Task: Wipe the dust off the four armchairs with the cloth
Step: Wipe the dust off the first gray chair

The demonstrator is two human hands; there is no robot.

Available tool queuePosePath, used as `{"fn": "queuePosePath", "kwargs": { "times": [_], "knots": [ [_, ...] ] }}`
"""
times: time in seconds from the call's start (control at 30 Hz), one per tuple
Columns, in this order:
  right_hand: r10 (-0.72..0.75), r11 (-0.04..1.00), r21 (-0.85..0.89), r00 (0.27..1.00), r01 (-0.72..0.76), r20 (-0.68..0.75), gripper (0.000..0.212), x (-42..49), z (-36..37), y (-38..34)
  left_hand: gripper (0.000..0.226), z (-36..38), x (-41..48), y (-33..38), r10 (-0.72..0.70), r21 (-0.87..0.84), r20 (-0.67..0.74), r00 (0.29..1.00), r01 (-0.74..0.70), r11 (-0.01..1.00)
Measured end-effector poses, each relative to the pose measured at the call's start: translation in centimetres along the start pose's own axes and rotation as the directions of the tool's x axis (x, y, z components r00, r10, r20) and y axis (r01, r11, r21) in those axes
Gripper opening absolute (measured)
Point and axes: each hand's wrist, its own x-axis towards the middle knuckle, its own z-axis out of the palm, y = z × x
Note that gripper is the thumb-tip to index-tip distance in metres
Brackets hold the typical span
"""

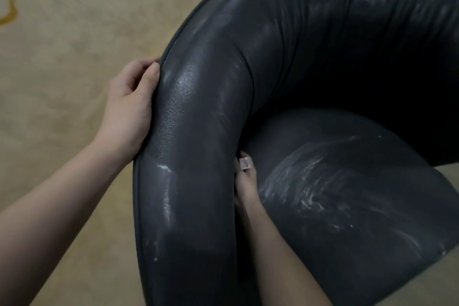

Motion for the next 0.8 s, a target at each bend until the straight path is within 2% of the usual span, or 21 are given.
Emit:
{"fn": "queuePosePath", "kwargs": {
  "times": [0.13,0.43,0.63,0.8],
  "knots": [
    [-0.007,0.991,0.133,1.0,0.006,0.006,0.021,-1.7,0.6,-2.1,0.017,0.0,0.1,0.1,0.002,0.013,0.003,1.0,-0.002,1.0],
    [-0.215,0.967,0.138,0.977,0.214,-0.008,0.019,-6.6,1.1,-7.1,0.019,-0.1,0.2,0.2,-0.019,0.01,0.03,0.999,0.019,1.0],
    [-0.398,0.917,0.019,0.917,0.399,-0.031,0.02,-9.5,1.6,-9.6,0.017,-0.1,0.2,0.2,-0.04,-0.029,0.041,0.998,0.041,0.999],
    [-0.543,0.831,-0.146,0.84,0.537,-0.004,0.02,-11.8,2.3,-11.5,0.017,-0.1,0.2,0.0,-0.034,-0.065,0.047,0.998,0.037,0.997]
  ]
}}
